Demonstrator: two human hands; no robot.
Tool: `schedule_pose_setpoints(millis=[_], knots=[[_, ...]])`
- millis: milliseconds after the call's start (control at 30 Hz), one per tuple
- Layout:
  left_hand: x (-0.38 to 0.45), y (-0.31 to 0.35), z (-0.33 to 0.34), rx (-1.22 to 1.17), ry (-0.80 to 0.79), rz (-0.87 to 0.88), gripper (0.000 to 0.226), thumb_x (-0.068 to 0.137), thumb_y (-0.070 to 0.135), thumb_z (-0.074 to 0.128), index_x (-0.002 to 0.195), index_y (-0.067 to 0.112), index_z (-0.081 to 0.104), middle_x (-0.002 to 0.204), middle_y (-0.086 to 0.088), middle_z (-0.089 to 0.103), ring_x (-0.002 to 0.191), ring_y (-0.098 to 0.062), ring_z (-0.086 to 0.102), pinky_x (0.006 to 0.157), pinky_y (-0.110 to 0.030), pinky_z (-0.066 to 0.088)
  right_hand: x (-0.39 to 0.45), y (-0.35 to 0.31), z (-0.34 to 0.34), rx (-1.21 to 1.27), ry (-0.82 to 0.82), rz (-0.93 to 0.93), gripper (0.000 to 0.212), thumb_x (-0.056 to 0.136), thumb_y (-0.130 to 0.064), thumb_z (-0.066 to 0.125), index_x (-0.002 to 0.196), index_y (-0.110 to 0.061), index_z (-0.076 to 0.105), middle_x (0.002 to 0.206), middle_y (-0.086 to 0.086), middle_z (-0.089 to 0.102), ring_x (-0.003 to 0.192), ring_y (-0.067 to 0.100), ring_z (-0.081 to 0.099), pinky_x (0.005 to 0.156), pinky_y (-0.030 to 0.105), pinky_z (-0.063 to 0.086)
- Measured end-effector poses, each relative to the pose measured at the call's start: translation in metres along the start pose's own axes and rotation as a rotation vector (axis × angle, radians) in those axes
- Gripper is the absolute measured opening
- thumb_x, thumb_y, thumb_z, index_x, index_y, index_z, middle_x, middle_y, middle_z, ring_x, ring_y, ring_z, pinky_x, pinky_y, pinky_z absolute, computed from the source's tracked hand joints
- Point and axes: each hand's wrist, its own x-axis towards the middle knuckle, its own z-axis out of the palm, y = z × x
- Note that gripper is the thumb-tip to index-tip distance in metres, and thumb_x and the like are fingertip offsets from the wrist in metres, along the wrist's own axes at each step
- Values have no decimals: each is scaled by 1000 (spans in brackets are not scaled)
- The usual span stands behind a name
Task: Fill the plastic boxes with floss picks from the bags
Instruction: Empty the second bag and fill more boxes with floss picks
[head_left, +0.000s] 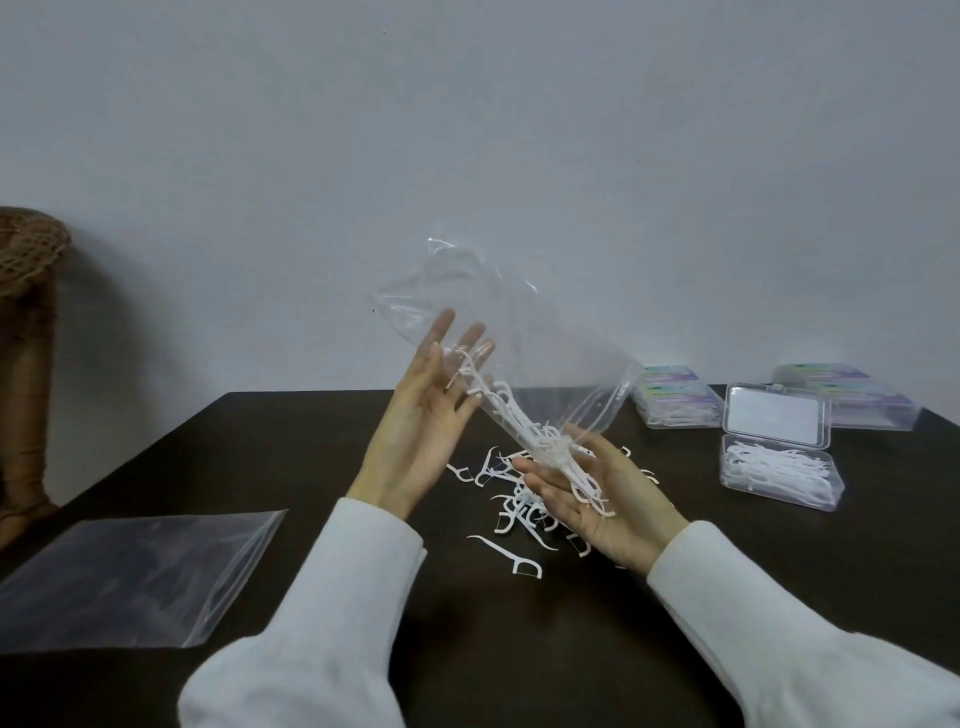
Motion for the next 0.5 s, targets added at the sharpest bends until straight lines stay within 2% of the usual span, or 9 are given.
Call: schedule_pose_setpoints(millis=[100,267,433,500], knots=[[2,4,-3,-33,32,12,35,99,26,35,130,25,50,132,-3,58,121,-16,56,91,-31,52,1,0,0,13,11,3,29,90,-28,53,101,-2,61,91,20,71,62,19,70,49,23,56],[3,6,-8,-87,95,32,36,95,25,40,130,23,50,131,-4,59,119,-18,57,92,-31,52,0,-1,-1,-15,44,-25,20,90,-19,54,96,-2,63,84,15,72,59,15,69,48,20,55],[4,8,-19,-156,220,50,33,101,22,37,131,21,50,131,-5,58,126,-19,51,103,-34,39,4,-4,-9,-190,131,-159,12,90,-12,56,93,-6,65,73,4,72,55,8,65,49,14,52],[5,6,-22,-173,257,39,32,101,22,39,131,20,51,132,-6,57,125,-20,51,100,-34,41,6,-7,-13,-369,174,-235,15,90,-13,57,99,-5,66,83,4,72,61,9,67,54,15,53]])
